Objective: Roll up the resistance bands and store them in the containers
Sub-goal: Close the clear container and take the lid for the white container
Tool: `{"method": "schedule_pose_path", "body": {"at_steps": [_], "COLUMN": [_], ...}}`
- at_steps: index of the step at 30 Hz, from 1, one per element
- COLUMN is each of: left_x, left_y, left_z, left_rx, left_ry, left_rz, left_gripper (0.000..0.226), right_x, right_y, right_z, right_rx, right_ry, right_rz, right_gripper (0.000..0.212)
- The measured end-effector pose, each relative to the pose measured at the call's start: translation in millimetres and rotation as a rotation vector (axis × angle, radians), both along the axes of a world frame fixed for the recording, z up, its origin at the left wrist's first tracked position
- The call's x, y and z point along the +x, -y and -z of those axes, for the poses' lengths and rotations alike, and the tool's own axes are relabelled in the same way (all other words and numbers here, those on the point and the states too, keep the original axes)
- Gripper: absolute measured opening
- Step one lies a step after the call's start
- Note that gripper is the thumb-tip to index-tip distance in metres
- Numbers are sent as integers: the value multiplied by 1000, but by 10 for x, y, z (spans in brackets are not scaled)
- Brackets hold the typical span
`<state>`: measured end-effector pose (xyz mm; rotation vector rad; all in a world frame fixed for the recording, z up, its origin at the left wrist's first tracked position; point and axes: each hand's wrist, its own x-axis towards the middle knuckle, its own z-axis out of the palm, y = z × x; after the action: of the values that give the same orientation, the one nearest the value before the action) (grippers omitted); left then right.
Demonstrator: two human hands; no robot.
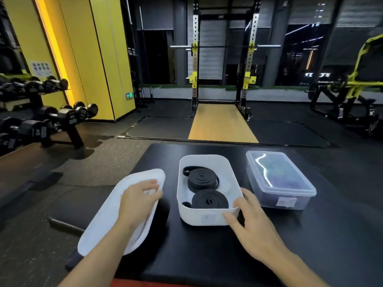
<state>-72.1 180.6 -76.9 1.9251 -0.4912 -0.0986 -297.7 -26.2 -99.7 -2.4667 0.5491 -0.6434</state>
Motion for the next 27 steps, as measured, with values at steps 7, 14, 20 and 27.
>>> {"method": "schedule_pose_path", "body": {"at_steps": [7, 14, 20, 27], "left_x": [28, -40, -174, -131], "left_y": [228, 232, 176, 252], "left_z": [-582, -992, -1250, -1447], "left_rx": [-267, -519, -771, -940], "left_ry": [-149, -285, -536, -519], "left_rz": [-30, -89, 90, 228], "left_gripper": [25, 5, 32, 21], "right_x": [267, 491, 728, 1105], "right_y": [164, 178, 11, -90], "right_z": [-155, -406, -731, -900], "right_rx": [-46, 4, 327, 615], "right_ry": [56, -5, 78, 66], "right_rz": [55, 121, -18, -141], "right_gripper": [63, 50, 19, 58]}}
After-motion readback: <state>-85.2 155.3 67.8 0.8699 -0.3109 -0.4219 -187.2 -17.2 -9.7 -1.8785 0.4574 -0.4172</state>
